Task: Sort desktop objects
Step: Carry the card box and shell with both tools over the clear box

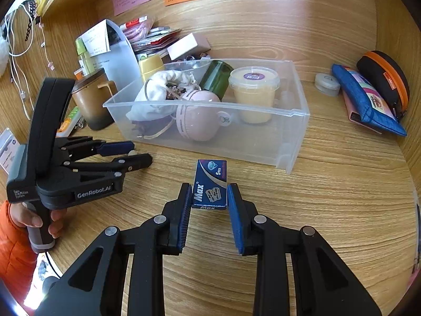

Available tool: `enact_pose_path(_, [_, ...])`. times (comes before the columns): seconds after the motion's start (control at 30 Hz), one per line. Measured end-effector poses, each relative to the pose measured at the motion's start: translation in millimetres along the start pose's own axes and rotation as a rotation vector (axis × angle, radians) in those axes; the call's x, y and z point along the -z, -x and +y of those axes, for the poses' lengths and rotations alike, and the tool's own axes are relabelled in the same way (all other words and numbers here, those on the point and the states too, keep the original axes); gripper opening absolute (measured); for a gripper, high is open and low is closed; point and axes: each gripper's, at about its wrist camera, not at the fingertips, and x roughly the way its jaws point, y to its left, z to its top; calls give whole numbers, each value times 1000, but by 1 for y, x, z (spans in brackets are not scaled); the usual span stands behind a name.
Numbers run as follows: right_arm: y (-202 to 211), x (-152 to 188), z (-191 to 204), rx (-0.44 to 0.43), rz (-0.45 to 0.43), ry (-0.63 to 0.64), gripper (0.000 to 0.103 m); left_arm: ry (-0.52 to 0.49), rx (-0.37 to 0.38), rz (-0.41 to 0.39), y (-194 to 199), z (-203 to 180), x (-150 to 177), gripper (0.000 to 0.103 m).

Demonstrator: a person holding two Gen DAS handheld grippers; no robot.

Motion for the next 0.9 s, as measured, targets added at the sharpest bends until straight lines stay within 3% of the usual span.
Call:
enact_pose_path(0.33, [10,-9,-4,2,-26,-5,25,3,6,-68,30,6,6,40])
enact_pose_path(0.9, [39,-37,0,39,-112,26,25,14,24,-205,77,11,-23,40])
